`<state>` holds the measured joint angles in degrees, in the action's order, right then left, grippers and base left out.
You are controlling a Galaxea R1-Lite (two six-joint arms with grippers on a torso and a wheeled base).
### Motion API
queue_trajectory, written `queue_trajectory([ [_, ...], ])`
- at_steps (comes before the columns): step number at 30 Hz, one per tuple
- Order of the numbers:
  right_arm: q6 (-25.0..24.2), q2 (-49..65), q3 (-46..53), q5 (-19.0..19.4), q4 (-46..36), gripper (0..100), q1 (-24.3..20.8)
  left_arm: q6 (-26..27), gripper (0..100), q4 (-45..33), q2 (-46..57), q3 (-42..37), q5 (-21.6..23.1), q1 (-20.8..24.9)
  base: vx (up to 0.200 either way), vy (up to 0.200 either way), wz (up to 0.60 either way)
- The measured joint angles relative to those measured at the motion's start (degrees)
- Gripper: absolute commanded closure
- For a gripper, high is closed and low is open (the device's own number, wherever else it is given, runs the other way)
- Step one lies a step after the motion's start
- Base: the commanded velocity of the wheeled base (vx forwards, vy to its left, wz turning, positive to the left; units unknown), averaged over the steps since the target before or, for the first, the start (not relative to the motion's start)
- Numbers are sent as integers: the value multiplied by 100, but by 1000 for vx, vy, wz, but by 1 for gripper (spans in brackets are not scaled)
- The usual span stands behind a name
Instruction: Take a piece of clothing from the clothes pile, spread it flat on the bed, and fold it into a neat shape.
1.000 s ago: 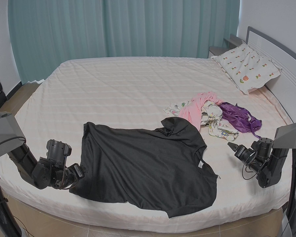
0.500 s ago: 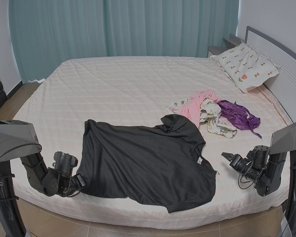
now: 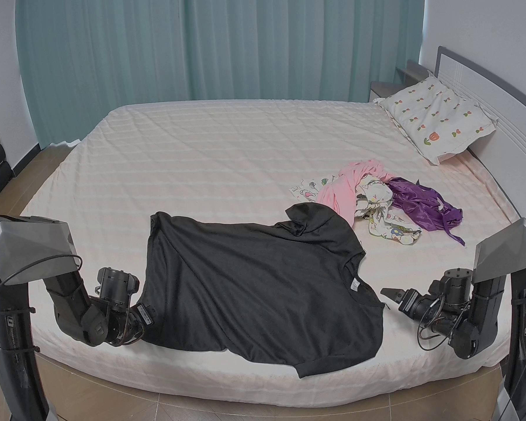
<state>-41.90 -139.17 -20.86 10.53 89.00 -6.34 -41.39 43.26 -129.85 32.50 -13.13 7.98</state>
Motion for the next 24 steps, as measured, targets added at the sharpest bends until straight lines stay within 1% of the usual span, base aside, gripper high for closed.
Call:
queue_trajectory([
  [5,68,-118,-11,5,0,0,-324,44,0,-385,116,-4,-20,-258,0,0,0],
  [13,262,-347,-146,2,-73,0,-614,72,0,-711,529,-144,20,-367,0,0,0],
  [15,277,-380,-168,5,-68,0,-641,61,0,-690,585,-141,112,-367,0,0,0],
  [22,279,-455,-193,2,-21,0,-667,39,0,-690,651,-133,646,-363,0,0,0],
  [24,282,-468,-193,2,-18,0,-661,41,0,-690,634,-111,695,-358,0,0,0],
])
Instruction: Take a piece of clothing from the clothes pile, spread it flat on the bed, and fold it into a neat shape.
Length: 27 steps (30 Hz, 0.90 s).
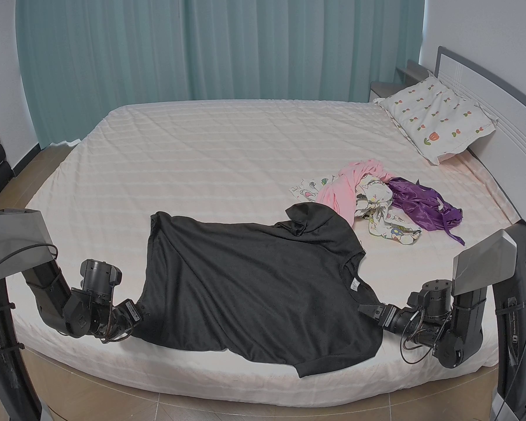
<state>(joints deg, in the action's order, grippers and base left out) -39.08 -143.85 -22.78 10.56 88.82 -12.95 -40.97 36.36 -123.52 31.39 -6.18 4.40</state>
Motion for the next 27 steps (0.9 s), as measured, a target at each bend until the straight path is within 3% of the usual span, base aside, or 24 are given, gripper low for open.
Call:
queue_trajectory([
  [12,-2,-50,-30,4,5,0,27,4,0,-16,-452,350,-52,204,0,0,0],
  [13,-2,-59,-34,4,7,0,28,2,100,-13,-490,405,-79,216,0,0,0],
  [21,28,-124,-78,-5,-15,0,38,-13,100,-27,-634,460,-534,325,0,0,0],
  [22,35,-133,-105,-2,-37,100,30,-13,100,-21,-628,422,-561,339,0,0,0],
  [27,127,-160,-244,-9,-290,100,5,-60,100,-13,-529,278,-608,347,0,0,0],
])
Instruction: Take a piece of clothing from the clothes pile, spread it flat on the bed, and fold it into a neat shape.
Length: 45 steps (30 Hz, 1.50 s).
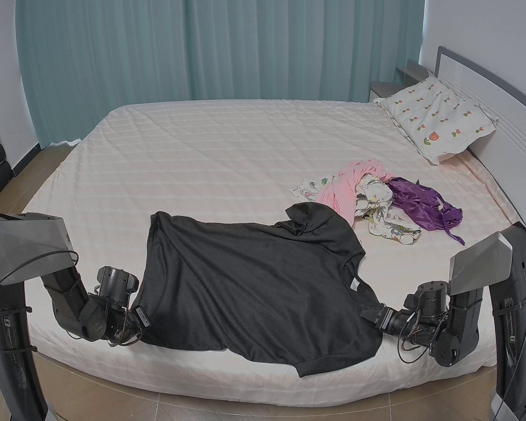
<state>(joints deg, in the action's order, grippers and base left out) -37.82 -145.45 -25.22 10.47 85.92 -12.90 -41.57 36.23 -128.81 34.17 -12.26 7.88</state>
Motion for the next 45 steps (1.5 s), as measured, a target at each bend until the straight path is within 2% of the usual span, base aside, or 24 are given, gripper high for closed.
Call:
queue_trajectory([
  [5,172,-6,-222,-2,-202,100,-11,-193,100,11,207,-27,0,-13,0,0,0],
  [15,190,228,-898,-54,-338,100,55,-217,100,26,532,-16,0,-127,0,0,0],
  [30,179,311,-2984,-82,-1534,100,150,-162,100,452,405,174,-18,-630,0,0,0],
  [31,177,261,-3098,-84,-1591,0,149,-160,100,461,361,190,-21,-642,0,0,0],
  [34,174,68,-3360,-145,-1692,0,155,-156,100,472,238,266,-22,-664,0,0,0],
  [39,174,-158,-3505,-514,-1720,0,282,-154,100,482,78,369,-27,-678,0,0,0],
  [45,139,-83,-3410,-577,-1755,0,555,-154,100,479,2,408,-27,-680,0,0,0],
])
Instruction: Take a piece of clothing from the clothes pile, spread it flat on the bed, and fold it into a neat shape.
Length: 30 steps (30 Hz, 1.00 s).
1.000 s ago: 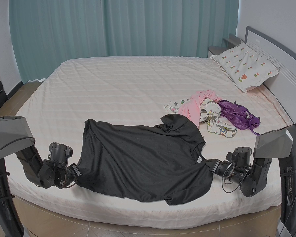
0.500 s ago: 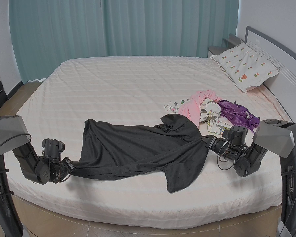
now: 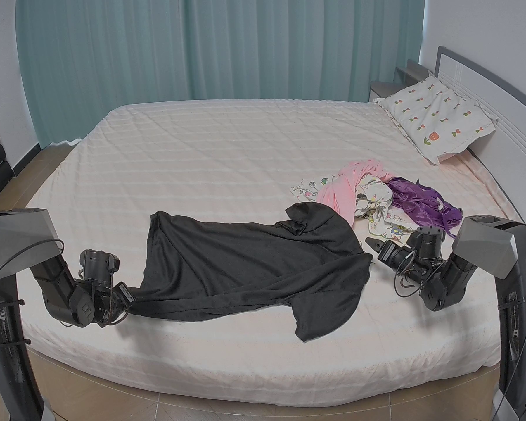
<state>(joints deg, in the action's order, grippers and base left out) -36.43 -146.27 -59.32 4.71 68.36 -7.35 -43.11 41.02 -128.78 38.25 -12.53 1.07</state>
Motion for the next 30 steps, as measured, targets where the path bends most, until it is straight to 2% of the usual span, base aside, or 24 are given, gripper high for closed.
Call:
queue_trajectory([
  [7,-30,256,720,183,74,0,-72,5,100,0,-22,0,-2,-4,0,0,0],
  [12,-250,525,1431,372,112,0,-469,6,100,0,-22,2,5,-4,0,0,0],
  [18,-714,727,2074,421,290,0,-981,2,100,0,-16,-13,6,-2,0,0,0],
  [30,-719,802,2520,471,274,0,-1418,2,100,-7,52,-59,9,-2,0,0,0],
])
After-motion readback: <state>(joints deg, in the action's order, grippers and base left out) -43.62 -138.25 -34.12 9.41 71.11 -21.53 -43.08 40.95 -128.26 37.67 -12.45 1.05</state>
